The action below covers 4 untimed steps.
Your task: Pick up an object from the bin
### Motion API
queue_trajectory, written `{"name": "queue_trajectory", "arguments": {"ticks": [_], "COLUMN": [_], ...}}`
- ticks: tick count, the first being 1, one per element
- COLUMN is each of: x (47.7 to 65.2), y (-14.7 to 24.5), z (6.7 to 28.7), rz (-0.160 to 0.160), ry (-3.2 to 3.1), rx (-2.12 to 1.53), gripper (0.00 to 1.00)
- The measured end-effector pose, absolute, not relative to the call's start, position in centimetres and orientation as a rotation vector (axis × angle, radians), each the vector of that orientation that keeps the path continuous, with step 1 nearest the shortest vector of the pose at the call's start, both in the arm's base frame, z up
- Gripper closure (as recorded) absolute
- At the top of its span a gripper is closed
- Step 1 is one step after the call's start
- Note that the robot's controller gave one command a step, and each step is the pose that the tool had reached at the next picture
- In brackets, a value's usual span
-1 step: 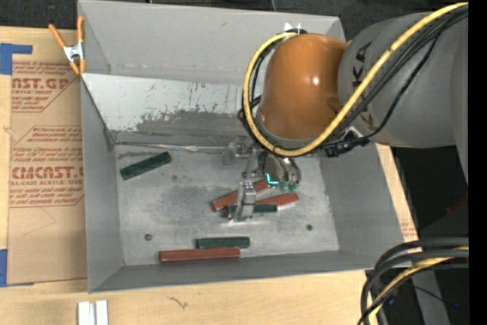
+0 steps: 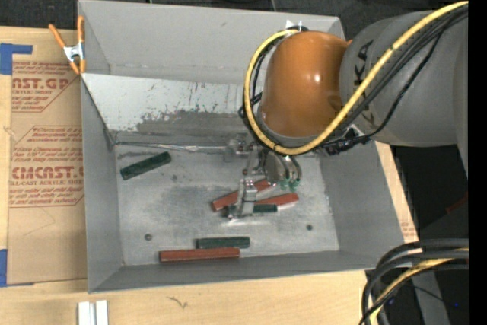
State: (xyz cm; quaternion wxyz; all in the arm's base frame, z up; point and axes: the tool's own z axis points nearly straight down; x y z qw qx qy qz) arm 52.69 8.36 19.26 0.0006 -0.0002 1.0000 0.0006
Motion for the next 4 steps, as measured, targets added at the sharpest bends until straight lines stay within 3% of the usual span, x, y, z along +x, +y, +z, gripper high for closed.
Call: {"name": "queue_trajectory", "arguments": {"ticks": [2, 3, 4], "x": [55.4, 54.8, 55.2], "y": [0.9, -1.1, 0.0], "z": [6.6, 7.0, 6.7], "rz": [0.0, 0.001, 0.001], "ry": [3.143, 3.141, 3.14], "rx": [0.103, -0.06, 0.049], "gripper": [0.0, 0.0, 0.0]}}
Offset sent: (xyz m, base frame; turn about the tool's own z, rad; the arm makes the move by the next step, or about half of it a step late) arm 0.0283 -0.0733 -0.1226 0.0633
